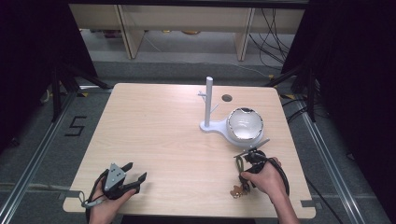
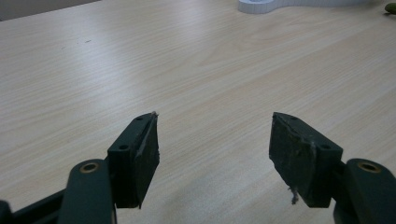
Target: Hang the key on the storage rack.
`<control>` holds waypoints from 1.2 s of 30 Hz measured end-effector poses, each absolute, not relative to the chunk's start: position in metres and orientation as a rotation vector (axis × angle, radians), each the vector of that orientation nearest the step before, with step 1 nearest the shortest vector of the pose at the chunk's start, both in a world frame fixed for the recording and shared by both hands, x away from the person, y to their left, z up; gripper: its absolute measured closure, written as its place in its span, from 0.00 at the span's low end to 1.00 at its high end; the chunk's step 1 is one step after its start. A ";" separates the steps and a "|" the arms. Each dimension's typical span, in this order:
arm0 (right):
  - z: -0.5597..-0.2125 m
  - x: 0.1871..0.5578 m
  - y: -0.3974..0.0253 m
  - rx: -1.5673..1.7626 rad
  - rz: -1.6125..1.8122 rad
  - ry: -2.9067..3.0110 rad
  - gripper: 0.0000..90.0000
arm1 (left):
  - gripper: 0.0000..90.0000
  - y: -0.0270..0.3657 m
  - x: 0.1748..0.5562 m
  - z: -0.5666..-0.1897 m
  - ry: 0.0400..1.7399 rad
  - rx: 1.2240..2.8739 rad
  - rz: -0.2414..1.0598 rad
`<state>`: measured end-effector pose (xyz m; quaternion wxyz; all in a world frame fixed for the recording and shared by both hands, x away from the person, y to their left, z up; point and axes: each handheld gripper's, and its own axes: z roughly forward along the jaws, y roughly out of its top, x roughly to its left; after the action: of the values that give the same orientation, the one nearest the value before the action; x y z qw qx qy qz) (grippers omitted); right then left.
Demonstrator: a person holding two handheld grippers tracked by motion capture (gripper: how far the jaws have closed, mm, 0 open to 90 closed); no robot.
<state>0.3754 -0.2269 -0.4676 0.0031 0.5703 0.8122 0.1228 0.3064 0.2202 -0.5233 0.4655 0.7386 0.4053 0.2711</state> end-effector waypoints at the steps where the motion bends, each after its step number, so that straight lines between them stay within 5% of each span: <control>1: -0.469 0.376 -0.226 1.778 0.385 2.548 0.65 | 0.36 0.220 0.306 -0.523 0.995 1.814 0.666; 36: -0.470 0.376 -0.222 1.811 0.302 2.480 0.76 | 0.36 0.219 0.306 -0.523 0.982 1.829 0.673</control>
<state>0.3756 -0.2216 -0.4705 0.0282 0.5866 0.8035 0.0977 0.3055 0.2188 -0.5233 0.4614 0.7435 0.3994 0.2736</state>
